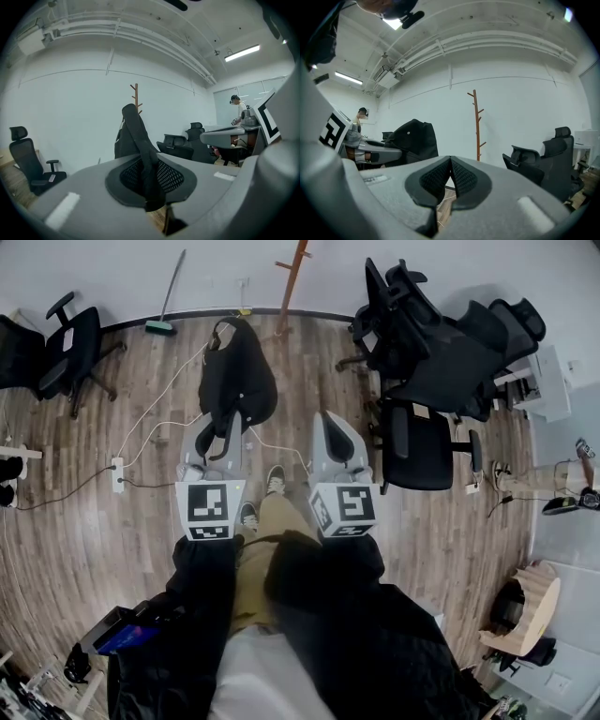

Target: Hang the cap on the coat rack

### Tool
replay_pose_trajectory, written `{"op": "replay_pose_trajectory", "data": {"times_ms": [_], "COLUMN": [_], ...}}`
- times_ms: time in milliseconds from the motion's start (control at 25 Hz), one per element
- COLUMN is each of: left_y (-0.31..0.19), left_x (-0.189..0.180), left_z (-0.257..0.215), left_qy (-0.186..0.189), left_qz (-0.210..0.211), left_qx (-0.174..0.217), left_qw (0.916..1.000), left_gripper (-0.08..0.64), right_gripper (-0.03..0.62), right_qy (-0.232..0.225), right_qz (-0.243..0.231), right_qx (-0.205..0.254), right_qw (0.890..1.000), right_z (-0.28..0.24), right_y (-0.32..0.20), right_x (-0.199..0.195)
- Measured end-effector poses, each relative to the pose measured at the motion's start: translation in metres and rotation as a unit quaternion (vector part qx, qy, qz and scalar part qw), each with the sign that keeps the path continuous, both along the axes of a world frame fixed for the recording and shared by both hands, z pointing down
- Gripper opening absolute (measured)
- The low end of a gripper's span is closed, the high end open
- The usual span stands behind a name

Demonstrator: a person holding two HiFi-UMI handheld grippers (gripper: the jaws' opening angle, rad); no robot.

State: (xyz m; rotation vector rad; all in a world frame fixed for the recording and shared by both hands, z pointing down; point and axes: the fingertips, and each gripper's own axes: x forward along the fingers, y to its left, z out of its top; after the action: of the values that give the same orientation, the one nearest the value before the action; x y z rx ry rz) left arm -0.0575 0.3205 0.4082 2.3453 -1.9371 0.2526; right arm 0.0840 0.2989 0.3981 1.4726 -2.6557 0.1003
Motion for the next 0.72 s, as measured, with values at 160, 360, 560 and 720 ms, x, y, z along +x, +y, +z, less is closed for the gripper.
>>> {"op": "replay_pose_trajectory", "data": {"times_ms": [160,360,560,720], "left_y": [-0.033,-0.100,-0.157,-0.171], "left_x": [0.007,0.007,0.014,0.016], "left_z": [0.002,-0.005,-0.008,-0.014], "left_qy": [-0.010,-0.027,-0.038,-0.040], "left_qz": [-0.006,-0.017,-0.022,-0.026], "left_qx": [0.001,0.010,0.011,0.011], "left_qw": [0.9999,0.9994,0.9990,0.9988], "left_gripper": [0.041,0.041,0.041,0.041], "right_gripper": [-0.005,-0.005,-0.005,-0.005], "right_qy": [-0.011,-0.026,-0.034,-0.039], "right_qz": [-0.005,-0.016,-0.023,-0.027], "right_qx": [-0.001,0.006,0.007,0.001], "right_qw": [1.000,1.000,0.999,0.999], "right_z": [0.006,0.005,0.005,0.003], "right_y": [-0.036,-0.105,-0.163,-0.177], "right_x": [0.007,0.007,0.015,0.018]}}
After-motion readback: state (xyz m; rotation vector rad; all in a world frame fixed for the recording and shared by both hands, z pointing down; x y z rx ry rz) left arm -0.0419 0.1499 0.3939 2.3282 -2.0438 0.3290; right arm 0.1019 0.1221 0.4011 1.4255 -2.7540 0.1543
